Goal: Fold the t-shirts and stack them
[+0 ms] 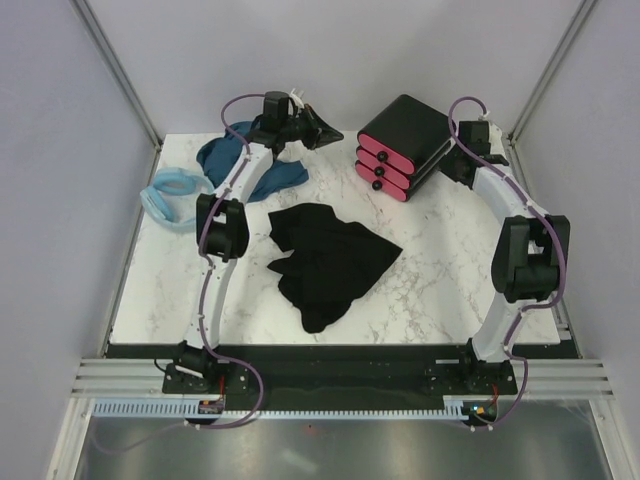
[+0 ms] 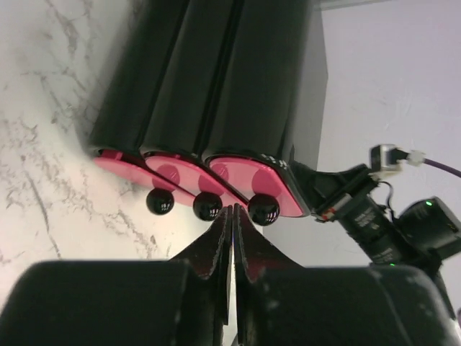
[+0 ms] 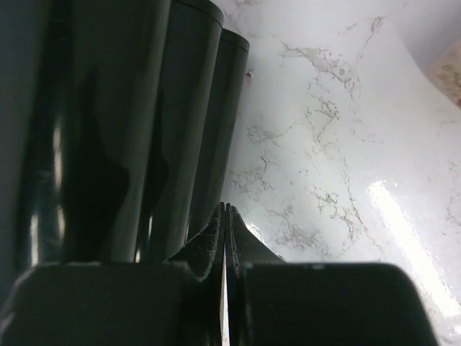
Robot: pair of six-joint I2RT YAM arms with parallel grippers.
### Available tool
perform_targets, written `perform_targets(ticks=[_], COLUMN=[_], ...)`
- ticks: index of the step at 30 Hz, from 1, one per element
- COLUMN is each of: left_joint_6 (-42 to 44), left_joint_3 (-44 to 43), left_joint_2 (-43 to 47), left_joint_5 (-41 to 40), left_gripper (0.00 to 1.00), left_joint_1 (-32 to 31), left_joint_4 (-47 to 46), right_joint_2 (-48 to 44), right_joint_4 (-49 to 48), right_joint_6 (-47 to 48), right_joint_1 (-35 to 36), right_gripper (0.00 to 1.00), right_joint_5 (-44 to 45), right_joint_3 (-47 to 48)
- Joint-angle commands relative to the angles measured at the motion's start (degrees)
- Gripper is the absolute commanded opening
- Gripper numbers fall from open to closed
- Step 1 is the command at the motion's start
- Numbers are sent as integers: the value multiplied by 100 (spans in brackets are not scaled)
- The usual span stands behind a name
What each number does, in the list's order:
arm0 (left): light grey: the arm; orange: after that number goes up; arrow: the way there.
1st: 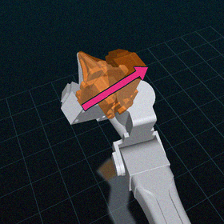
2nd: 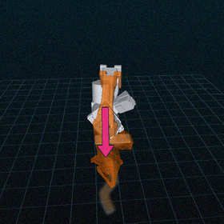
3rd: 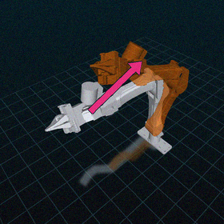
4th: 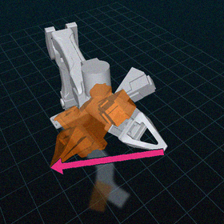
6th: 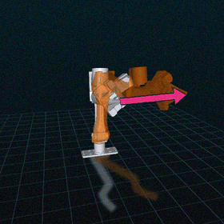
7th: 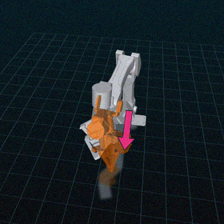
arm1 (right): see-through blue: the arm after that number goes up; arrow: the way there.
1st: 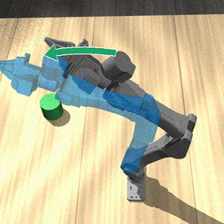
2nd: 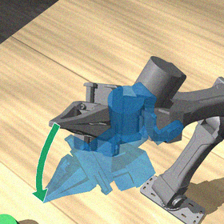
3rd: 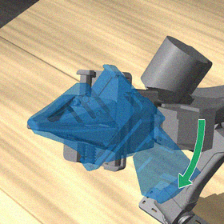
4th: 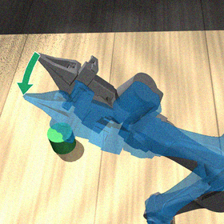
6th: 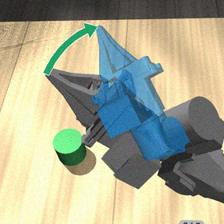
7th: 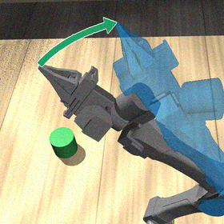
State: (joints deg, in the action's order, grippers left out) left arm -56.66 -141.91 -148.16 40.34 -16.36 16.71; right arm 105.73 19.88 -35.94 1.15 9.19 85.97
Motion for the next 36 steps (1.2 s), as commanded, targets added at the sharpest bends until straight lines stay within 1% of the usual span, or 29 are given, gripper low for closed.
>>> perform_targets(ticks=[1,3,5,7,12,18,23,25,29,36], left_joint_6=[-670,-977,-1275,-1391,-1356,-1637,-1795,-1865,-1866,-1848], left_joint_3=[-188,-223,-450,-540,-470,-513,-522,-522,-531,-522], left_joint_2=[-152,-344,-512,-696,-776,-925,-969,-1013,-1084,-1119], left_joint_5=[247,220,203,150,-17,-263,-430,-457,-395,-255], left_gripper=[6,2,2,2,2,2,2,2,2,2], left_joint_1=[-25,-25,-25,-34,-78,-157,-192,-245,-368,-491], left_joint_4=[-1099,-1468,-1652,-1836,-1926,-2189,-2242,-2242,-2286,-2277], right_joint_2=[219,394,535,703,800,756,738,756,896,1247], right_joint_4=[-450,-459,-467,-467,-503,-503,-695,-731,-933,-986], right_joint_6=[-80,-141,-246,-255,-194,-255,-492,-545,-729,-748], right_joint_1=[-27,-79,-88,-264,-282,-475,-730,-730,-721,-537], right_gripper=[0,0,0,0,0,0,0,0,0,0], right_joint_5=[-366,-400,-514,-550,-454,-541,-1049,-1103,-1664,-2052], right_joint_3=[279,411,542,622,666,710,666,693,754,930])
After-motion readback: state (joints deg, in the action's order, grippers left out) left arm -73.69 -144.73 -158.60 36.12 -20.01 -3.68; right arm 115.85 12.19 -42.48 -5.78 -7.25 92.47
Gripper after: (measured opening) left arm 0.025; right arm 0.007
